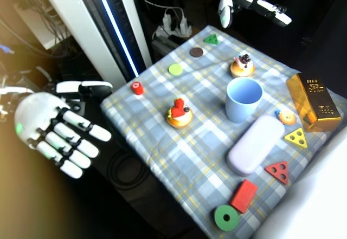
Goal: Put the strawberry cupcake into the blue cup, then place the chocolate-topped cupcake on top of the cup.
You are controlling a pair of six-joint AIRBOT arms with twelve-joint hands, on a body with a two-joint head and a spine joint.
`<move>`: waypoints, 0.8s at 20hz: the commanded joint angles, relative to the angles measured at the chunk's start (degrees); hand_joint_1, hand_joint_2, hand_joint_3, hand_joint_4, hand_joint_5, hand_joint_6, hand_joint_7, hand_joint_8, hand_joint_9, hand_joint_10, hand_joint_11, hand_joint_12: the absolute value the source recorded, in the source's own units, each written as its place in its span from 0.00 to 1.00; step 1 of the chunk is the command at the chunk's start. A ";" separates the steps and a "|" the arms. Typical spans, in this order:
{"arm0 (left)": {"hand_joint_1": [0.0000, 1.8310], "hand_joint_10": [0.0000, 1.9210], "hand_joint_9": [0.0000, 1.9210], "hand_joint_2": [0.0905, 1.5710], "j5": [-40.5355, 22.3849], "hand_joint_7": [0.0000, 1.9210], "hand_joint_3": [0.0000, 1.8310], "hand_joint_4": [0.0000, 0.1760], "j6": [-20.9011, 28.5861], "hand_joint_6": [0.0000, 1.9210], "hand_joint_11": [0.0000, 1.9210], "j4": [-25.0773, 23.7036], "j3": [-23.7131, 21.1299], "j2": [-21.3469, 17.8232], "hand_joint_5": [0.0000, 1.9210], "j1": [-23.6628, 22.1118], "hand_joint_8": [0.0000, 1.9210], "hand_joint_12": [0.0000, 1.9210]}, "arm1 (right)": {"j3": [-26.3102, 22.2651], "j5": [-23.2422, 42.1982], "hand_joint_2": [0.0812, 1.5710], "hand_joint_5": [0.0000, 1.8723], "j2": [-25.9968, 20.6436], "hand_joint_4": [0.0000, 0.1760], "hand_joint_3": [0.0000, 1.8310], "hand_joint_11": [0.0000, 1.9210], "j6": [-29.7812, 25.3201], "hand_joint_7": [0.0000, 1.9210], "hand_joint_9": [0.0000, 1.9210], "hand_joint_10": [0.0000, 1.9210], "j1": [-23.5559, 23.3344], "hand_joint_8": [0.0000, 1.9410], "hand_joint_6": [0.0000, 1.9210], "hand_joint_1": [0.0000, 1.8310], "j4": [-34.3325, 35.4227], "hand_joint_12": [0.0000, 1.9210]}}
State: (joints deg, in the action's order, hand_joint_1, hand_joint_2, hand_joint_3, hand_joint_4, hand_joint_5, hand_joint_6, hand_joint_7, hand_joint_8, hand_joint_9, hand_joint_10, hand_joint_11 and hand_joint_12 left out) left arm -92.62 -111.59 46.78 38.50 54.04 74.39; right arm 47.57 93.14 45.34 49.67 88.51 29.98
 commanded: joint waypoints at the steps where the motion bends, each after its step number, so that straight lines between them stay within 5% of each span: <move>1: 0.00 0.00 0.00 0.53 -6.80 0.04 0.01 0.02 0.12 0.00 0.00 -2.45 0.13 -0.38 0.04 -0.50 0.00 0.00 | 0.28 7.16 0.56 0.00 0.01 0.35 0.01 0.00 -0.55 0.00 0.00 0.00 -0.53 0.00 0.00 0.00 0.15 0.00; 4: 0.00 0.00 0.00 0.53 -6.80 0.04 0.00 0.02 0.13 0.00 0.00 -2.47 0.13 -0.38 0.04 -0.52 0.00 0.00 | 0.34 7.15 0.57 0.00 -0.02 0.52 0.01 0.00 -0.62 0.00 0.00 0.00 -0.60 0.00 0.00 0.00 -0.05 0.00; 6: 0.00 0.00 0.00 0.53 -6.80 0.03 0.00 0.01 0.15 0.00 0.00 -2.58 0.15 -0.38 0.04 -0.58 0.00 0.00 | 0.65 6.95 0.55 0.00 -0.04 0.45 0.00 0.00 -1.24 0.00 0.00 0.00 -0.76 0.00 0.00 0.04 -0.57 0.00; 8: 0.00 0.00 0.00 0.52 -6.80 0.03 0.00 0.16 0.05 0.00 0.00 -2.56 0.10 -0.37 0.03 -0.58 0.00 0.00 | 1.30 5.77 0.46 0.00 -0.46 0.42 0.00 0.00 -1.32 0.00 0.00 0.00 -1.82 0.00 0.00 0.15 -2.29 0.00; 9: 0.00 0.00 0.00 0.52 -6.80 0.03 0.00 0.18 0.04 0.00 0.00 -2.53 0.08 -0.37 0.03 -0.58 0.00 0.00 | 1.54 5.09 0.42 0.00 -0.54 0.63 0.00 0.00 -1.41 0.00 0.00 0.00 -2.37 0.00 0.00 0.21 -2.86 0.00; 11: 0.00 0.00 0.00 0.51 -6.80 0.03 0.00 0.26 -0.10 0.00 0.00 -2.39 0.08 -0.37 0.03 -0.57 0.00 0.00 | 2.31 2.01 0.41 0.00 -1.35 0.46 0.00 0.01 -1.43 0.00 0.00 0.00 -4.90 0.00 0.00 0.28 -6.19 0.00; 12: 0.00 0.00 0.00 0.53 -6.80 0.03 0.00 0.08 -0.11 0.00 0.00 -2.39 0.10 -0.36 0.03 -0.57 0.00 0.00 | 2.56 0.84 0.40 0.01 -1.70 0.61 0.00 0.05 -1.43 0.02 0.00 0.00 -5.84 0.01 0.00 0.28 -7.32 0.02; 14: 0.00 0.00 0.00 0.55 -6.79 0.02 0.01 0.01 -0.13 0.00 0.00 -2.40 0.16 -0.28 0.03 -0.59 0.00 0.00 | 3.96 -3.06 0.42 0.04 -2.38 0.61 0.00 0.06 -2.54 0.08 0.04 0.00 -8.94 0.00 0.00 0.28 -11.01 0.03; 15: 0.00 0.00 0.00 0.54 -6.79 0.03 0.01 0.10 -0.14 0.00 0.00 -2.34 0.10 -0.33 0.03 -0.60 0.00 0.00 | 5.28 -5.36 0.44 0.05 -2.37 0.59 0.01 0.04 -4.66 0.09 0.05 0.01 -11.01 0.01 0.00 0.27 -13.10 0.02; 16: 0.00 0.00 0.00 0.54 -6.79 0.03 0.00 0.11 -0.15 0.00 0.00 -2.29 0.03 -0.39 0.03 -0.60 0.00 0.00 | 6.56 -8.05 0.46 0.07 -2.34 0.44 0.00 0.06 -6.11 0.11 0.09 0.01 -13.19 0.00 0.00 0.27 -15.23 0.04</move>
State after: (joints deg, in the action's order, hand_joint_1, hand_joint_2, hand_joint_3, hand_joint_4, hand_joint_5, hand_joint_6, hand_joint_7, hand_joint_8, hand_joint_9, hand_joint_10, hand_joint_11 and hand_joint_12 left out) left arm -92.60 -111.83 46.85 38.50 54.04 74.32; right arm 54.02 80.03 43.22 44.31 75.46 13.82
